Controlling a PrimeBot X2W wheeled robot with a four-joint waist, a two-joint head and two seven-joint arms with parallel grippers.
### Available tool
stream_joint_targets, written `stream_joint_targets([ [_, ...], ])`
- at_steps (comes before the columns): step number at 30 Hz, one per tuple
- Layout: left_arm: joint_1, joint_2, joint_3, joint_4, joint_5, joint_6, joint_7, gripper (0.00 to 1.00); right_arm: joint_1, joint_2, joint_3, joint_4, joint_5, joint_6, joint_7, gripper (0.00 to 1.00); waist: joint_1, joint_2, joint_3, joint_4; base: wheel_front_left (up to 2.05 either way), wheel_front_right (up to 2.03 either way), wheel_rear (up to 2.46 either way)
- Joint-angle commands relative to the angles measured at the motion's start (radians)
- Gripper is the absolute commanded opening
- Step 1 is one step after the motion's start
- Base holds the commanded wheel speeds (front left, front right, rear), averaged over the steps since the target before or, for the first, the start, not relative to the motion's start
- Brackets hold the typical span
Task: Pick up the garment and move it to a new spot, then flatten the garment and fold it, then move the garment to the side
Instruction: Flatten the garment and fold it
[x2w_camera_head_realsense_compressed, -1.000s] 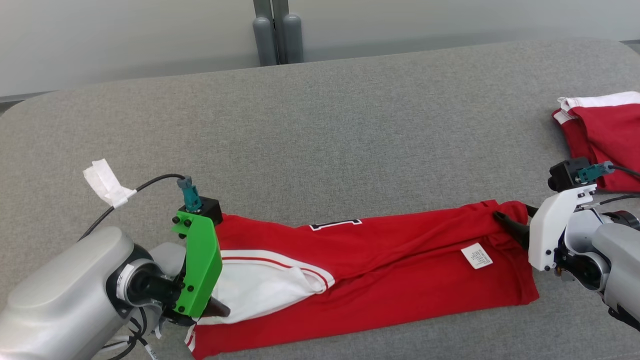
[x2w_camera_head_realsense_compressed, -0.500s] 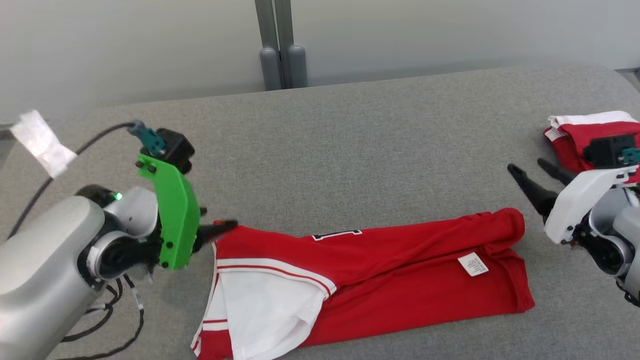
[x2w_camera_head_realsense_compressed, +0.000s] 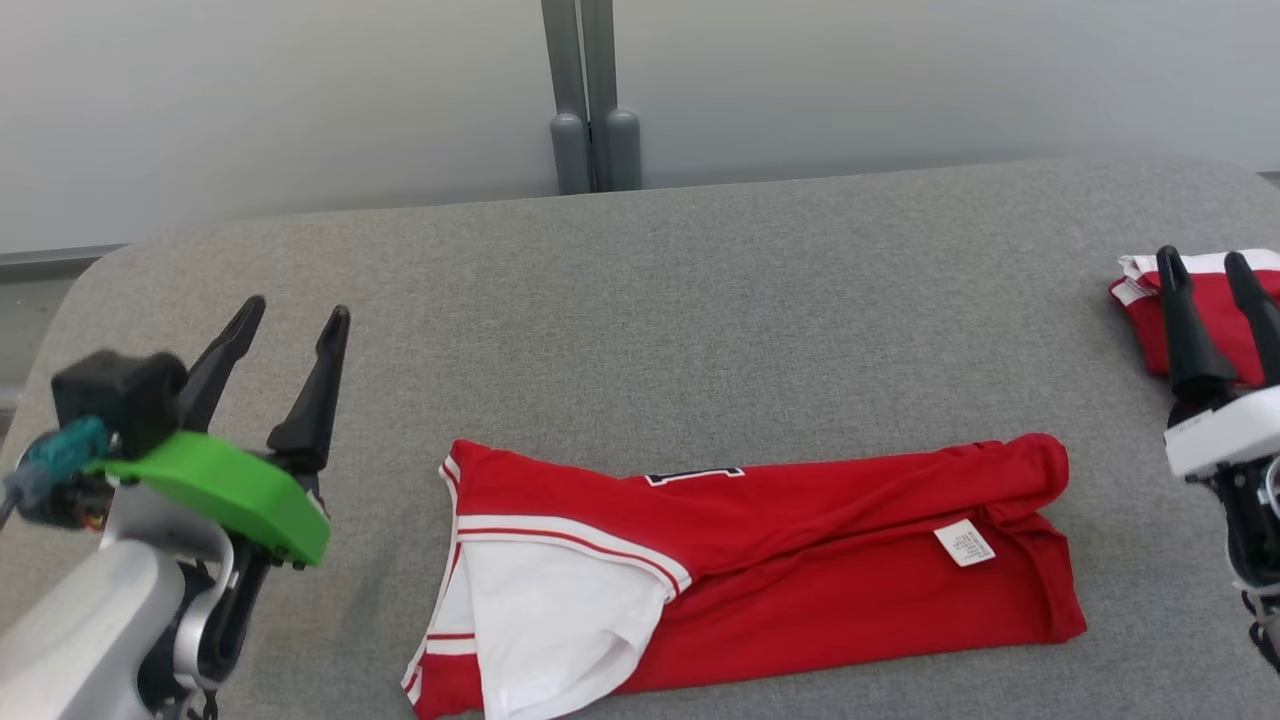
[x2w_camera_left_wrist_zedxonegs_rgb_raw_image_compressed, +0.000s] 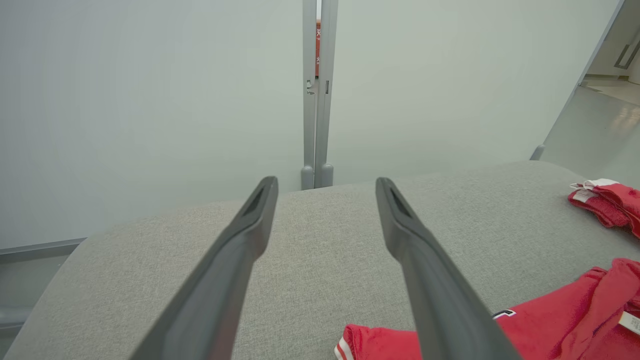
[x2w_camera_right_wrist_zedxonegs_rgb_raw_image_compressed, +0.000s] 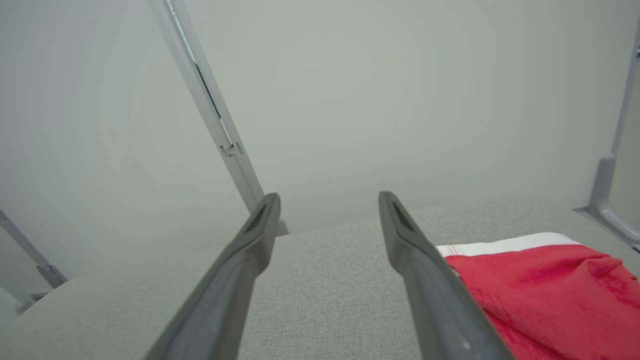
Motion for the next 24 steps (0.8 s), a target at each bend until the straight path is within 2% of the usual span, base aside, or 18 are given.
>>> stream_joint_targets([
  [1, 0.064, -0.008, 0.015, 0.008, 0.019, 0.030, -0.076, 1.00, 0.073, 0.054, -0.077, -0.048, -0.067, 0.000, -0.002, 1.00, 0.0000, 0.0000, 0.004, 0.010, 0.00, 0.00, 0.00],
  [5, 0.182, -0.050, 0.081, 0.007, 0.073, 0.094, -0.152, 1.00, 0.234, 0.190, -0.248, -0.183, -0.215, 0.000, -0.002, 1.00, 0.0000, 0.0000, 0.009, 0.021, 0.00, 0.00, 0.00],
  [8, 0.262, -0.116, 0.178, -0.025, 0.156, 0.118, -0.155, 1.00, 0.324, 0.251, -0.300, -0.221, -0.285, 0.000, -0.002, 1.00, 0.0000, 0.0000, 0.010, 0.029, 0.00, 0.00, 0.00],
  [10, 0.329, -0.175, 0.248, -0.047, 0.223, 0.116, -0.156, 1.00, 0.362, 0.276, -0.318, -0.234, -0.322, 0.000, -0.002, 1.00, 0.0000, 0.0000, 0.012, 0.031, 0.00, 0.00, 0.00],
  [12, 0.383, -0.235, 0.310, -0.064, 0.284, 0.101, -0.156, 1.00, 0.392, 0.297, -0.325, -0.229, -0.345, 0.000, -0.002, 1.00, 0.0000, 0.0000, 0.013, 0.029, 0.00, 0.00, 0.00],
  [16, 0.467, -0.357, 0.407, -0.061, 0.371, 0.039, -0.156, 1.00, 0.406, 0.320, -0.313, -0.200, -0.364, 0.000, -0.002, 1.00, 0.0000, 0.0000, 0.015, 0.024, 0.00, 0.00, 0.00],
  [20, 0.489, -0.422, 0.458, -0.032, 0.428, -0.030, -0.156, 1.00, 0.383, 0.316, -0.290, -0.157, -0.366, 0.000, -0.002, 1.00, 0.0000, 0.0000, 0.011, 0.018, 0.00, 0.00, 0.00],
  [24, 0.499, -0.460, 0.498, -0.007, 0.469, -0.079, -0.156, 1.00, 0.338, 0.304, -0.262, -0.070, -0.365, 0.001, 0.040, 1.00, 0.0000, 0.0000, 0.008, 0.009, 0.00, 0.00, 0.00],
])
